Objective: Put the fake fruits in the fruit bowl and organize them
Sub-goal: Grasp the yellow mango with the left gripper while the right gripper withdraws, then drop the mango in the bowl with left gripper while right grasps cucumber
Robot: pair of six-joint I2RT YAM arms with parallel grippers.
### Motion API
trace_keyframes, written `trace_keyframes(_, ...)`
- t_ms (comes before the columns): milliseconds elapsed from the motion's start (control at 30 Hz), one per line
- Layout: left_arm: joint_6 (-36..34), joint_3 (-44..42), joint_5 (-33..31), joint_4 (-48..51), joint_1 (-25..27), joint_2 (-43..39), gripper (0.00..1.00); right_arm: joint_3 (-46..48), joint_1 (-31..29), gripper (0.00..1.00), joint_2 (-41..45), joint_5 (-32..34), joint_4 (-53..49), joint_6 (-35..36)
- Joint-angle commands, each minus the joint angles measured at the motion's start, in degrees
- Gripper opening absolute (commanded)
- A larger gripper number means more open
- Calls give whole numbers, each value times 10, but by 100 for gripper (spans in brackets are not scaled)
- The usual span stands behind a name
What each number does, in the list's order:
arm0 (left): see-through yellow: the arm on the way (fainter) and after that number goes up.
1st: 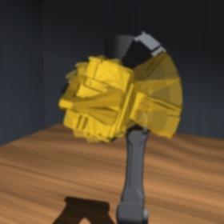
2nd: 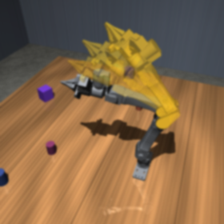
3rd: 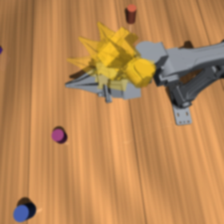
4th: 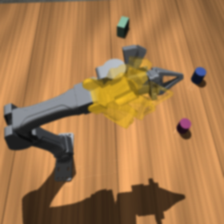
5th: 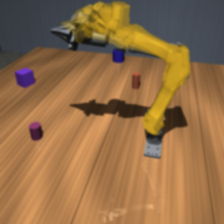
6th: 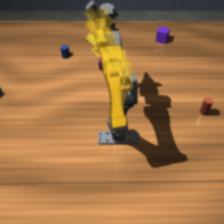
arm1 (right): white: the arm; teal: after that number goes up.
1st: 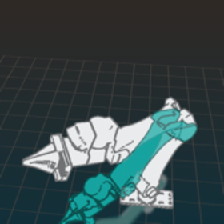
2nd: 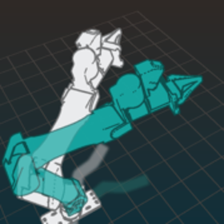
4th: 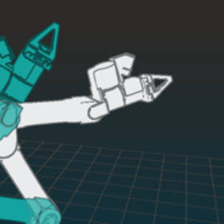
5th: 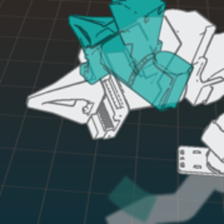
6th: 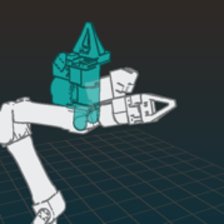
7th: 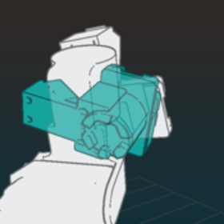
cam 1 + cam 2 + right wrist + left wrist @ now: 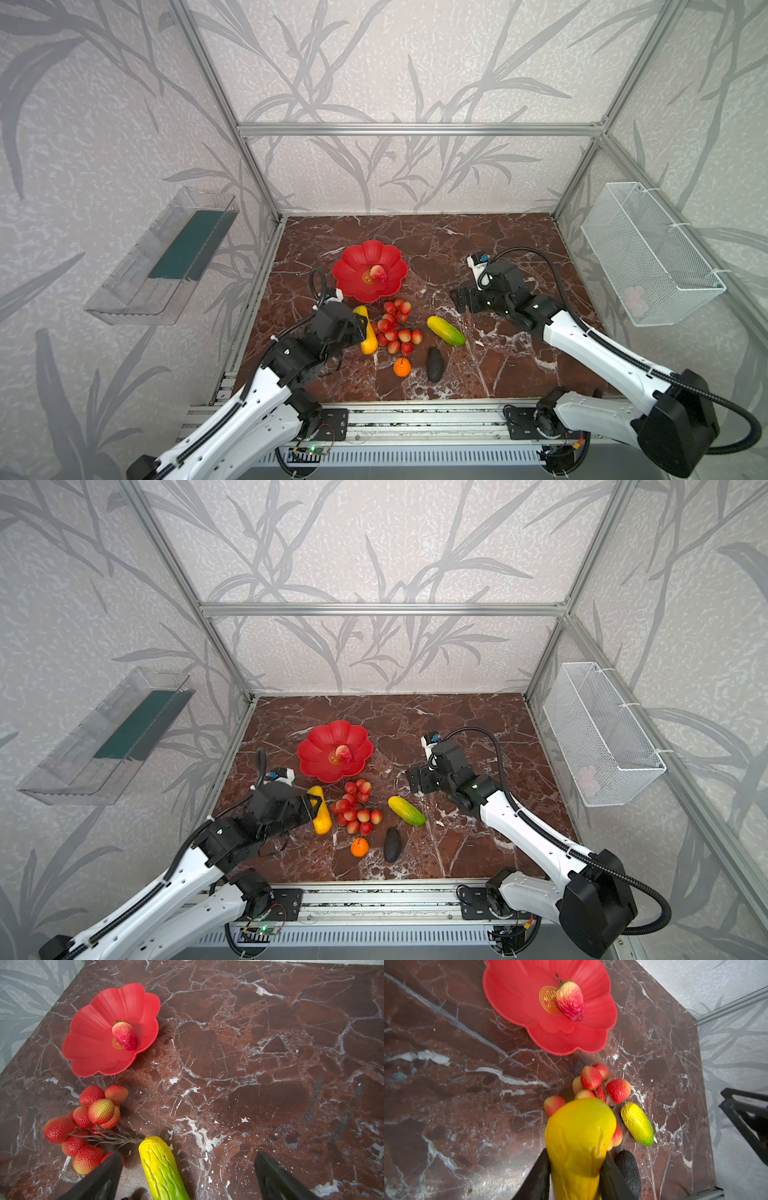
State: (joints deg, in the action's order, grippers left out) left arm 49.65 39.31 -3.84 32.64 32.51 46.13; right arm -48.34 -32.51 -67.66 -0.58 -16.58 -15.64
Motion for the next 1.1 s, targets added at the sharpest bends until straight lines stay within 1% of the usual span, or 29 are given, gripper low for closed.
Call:
trace_keyframes(0, -77, 45, 28, -58, -65, 65, 37, 8, 2, 99, 5, -11, -4, -2)
trace_keyframes(67, -99, 73, 41, -82, -100, 109, 37, 18, 2, 99, 12, -16, -4, -3)
trace_keyframes(200, -125, 123, 63, -115, -151, 199, 37, 36, 2, 99, 22, -37, -9, -1)
trace_keyframes(300, -131, 144, 81, -145, -183, 257, 37, 41, 2, 99, 19, -62, -18, 11)
trace_keyframes(467, -137, 180, 106, -174, -220, 354, 37, 49, 1, 100, 7, -94, -23, 14)
trace_keyframes(600, -144, 209, 102, -179, -225, 425, 37, 55, 0, 99, 0, -108, -21, 16)
trace_keyframes(800, -145, 258, 132, -169, -227, 512, 37, 61, -4, 99, -18, -120, -15, 29)
trace_keyframes(967, -141, 281, 145, -165, -228, 558, 38, 58, -17, 98, -42, -116, -17, 43)
trace_keyframes(1067, -135, 286, 152, -164, -228, 573, 43, 58, -24, 97, -59, -112, -14, 46)
